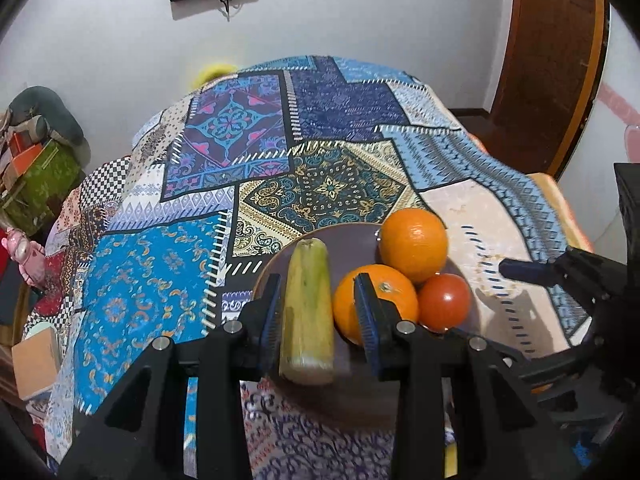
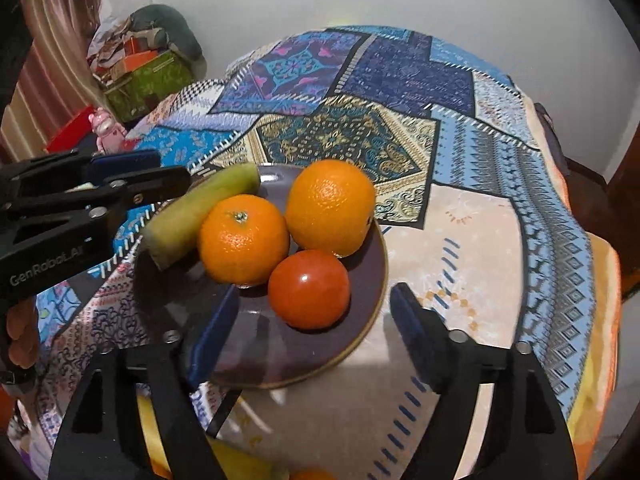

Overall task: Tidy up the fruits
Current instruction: 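Open both grippers to set the zucchini and tomato on the plate, then grasp a small tangerine with the left gripper while the right gripper grasps another red tomato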

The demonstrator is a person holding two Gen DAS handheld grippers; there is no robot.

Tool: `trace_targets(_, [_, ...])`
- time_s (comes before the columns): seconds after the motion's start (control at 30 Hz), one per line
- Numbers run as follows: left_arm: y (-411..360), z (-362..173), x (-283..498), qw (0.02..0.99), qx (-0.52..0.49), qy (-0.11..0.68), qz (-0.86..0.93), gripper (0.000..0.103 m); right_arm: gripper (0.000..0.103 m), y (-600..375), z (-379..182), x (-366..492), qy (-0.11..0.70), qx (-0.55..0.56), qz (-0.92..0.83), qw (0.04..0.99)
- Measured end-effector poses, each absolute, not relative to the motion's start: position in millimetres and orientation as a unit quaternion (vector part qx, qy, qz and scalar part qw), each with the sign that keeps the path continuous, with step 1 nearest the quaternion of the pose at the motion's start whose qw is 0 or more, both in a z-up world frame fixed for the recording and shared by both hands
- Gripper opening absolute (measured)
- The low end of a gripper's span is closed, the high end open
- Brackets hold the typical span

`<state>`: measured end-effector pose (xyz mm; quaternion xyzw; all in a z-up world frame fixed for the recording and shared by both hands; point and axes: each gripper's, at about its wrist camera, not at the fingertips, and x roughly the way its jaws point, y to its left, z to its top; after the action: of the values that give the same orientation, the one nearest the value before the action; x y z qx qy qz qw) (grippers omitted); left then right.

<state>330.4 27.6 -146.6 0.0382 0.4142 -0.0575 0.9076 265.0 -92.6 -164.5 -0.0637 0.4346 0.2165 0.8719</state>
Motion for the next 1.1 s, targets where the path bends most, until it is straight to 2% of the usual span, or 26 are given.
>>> trace_targets(0.17, [30.6,-128.6,297.9,0.913,0.029,0.403,-0.062,0.036,0.09,-103.2,-140.8,242.7,0.408,-0.071,0.2,0.888])
trace_targets(0.27, [34.3,-120.4,277.4,0.915,0.018,0.399,-0.063,0.036,0.103,-111.2,-128.0,226.5,0.391,-0.065,0.191,0.898])
trace_targets(0.67, [42.8,-112.0,187.1,0.913,-0.04,0.4,-0.071,0.038,0.103,-132.4,-118.0,169.2,0.389,-0.046,0.168,0.905])
trace_targets(0.8, [37.5,-122.3,167.0,0.906,-0.044,0.415,-0.073,0.043,0.103,-136.8,-127.0,149.8,0.394,-0.042,0.157,0.904])
trace_targets(0.93, [26.4,-138.4,152.1,0.896,-0.039,0.436,-0.075,0.044,0.102,-133.3,-141.3,132.8,0.403,-0.052,0.162,0.899])
trace_targets(1.0, [22.1,-144.5,147.9,0.891,-0.043,0.444,-0.08,0.044,0.099,-133.8,-149.6,127.4,0.409,-0.056,0.162,0.896])
trace_targets(1.1, [14.1,-154.9,143.5,0.884,-0.05,0.456,-0.091,0.044,0.087,-133.9,-163.2,125.1,0.43,-0.05,0.169,0.885])
